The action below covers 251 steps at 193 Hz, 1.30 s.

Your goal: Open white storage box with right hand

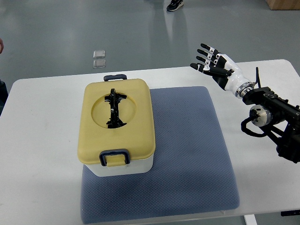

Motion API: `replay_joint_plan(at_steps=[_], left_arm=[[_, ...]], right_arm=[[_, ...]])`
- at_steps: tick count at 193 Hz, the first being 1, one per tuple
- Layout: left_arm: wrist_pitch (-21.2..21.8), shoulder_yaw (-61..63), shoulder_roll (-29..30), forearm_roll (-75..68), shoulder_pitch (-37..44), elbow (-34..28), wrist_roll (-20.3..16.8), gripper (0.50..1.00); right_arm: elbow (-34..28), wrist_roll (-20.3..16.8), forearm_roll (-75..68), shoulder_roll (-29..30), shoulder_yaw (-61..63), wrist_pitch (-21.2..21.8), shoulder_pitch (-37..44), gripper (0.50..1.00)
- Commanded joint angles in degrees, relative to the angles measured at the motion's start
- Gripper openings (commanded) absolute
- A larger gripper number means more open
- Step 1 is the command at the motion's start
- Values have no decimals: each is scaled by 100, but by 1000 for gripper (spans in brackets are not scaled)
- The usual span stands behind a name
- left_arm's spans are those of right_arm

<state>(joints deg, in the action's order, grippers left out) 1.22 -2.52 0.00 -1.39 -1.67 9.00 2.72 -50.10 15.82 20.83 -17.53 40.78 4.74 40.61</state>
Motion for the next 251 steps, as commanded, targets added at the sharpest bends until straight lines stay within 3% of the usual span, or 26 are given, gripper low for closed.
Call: replay_joint_plan(at_steps=[1,167,251], left_arm=[[1,6,0,-2,0,-12,0,1000],[1,-3,0,-2,0,-3,0,1000],[1,-3,0,-2,0,5,0,1000]], right_arm=[[0,0,0,13,9,-9,8,930],[-8,0,44,13,-44,9,-9,930],[-35,-9,96,-172,-61,360,122,930]])
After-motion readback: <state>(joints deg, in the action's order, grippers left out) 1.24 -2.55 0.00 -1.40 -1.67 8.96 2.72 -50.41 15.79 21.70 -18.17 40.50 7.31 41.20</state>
